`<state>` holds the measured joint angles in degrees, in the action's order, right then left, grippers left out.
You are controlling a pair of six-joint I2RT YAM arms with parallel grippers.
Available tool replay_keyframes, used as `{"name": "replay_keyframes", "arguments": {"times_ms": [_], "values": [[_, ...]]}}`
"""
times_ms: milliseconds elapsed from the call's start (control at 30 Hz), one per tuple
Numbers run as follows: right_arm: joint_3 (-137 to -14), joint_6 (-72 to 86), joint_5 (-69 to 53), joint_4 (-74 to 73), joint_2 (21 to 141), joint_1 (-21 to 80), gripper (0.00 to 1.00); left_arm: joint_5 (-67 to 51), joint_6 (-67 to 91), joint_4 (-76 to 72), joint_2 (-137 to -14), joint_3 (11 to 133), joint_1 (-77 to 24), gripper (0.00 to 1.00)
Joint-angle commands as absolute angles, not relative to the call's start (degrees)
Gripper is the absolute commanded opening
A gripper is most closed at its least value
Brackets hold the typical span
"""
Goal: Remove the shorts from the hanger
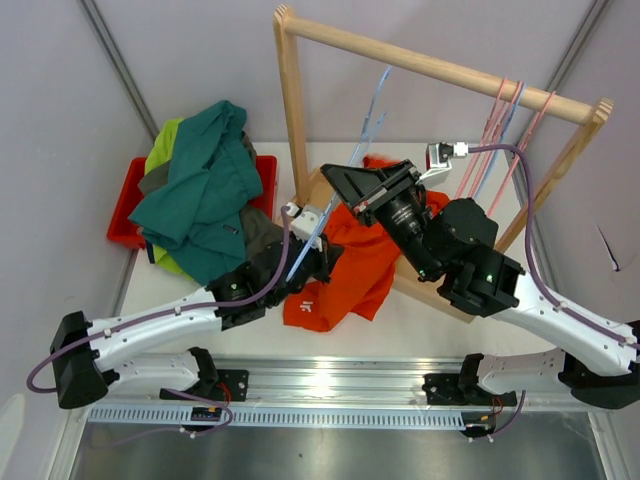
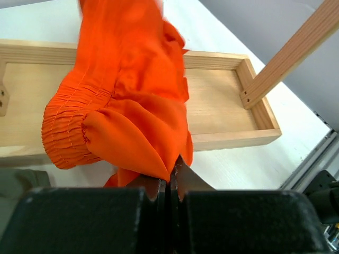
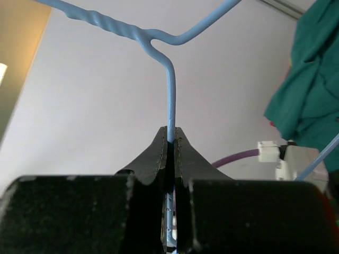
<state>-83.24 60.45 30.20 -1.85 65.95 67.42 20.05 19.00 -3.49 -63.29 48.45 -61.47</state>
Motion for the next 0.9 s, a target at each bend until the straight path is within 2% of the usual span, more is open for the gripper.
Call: {"name": "replay_keyframes", "arguments": {"times_ms": [0, 233, 433, 600, 867], "values": [[-83.93, 65.57, 29.89, 6.06, 64.6, 66.27, 0.0, 22.5, 19.25, -4.05, -60.04, 47.74, -61.08, 0.0], [-89.38, 58.89, 36.29, 1.06, 66.18, 63.82, 0.0, 23.47, 22.31, 2.54, -49.41, 42.21, -61.17, 0.0], [-90.08, 58.18, 36.04, -2.1, 67.76, 54.24, 0.0, 23.82, 24.78, 7.29, -38.42, 37.88, -61.17, 0.0], [-93.69, 59.41, 33.06, -5.09, 72.15, 46.87, 0.0, 23.2, 25.84, 10.28, -36.65, 37.27, -61.7, 0.0], [-93.61, 60.73, 32.52, -7.38, 74.97, 42.63, 0.0, 26.53, 24.61, 16.08, -34.37, 41.22, -62.23, 0.0]]}}
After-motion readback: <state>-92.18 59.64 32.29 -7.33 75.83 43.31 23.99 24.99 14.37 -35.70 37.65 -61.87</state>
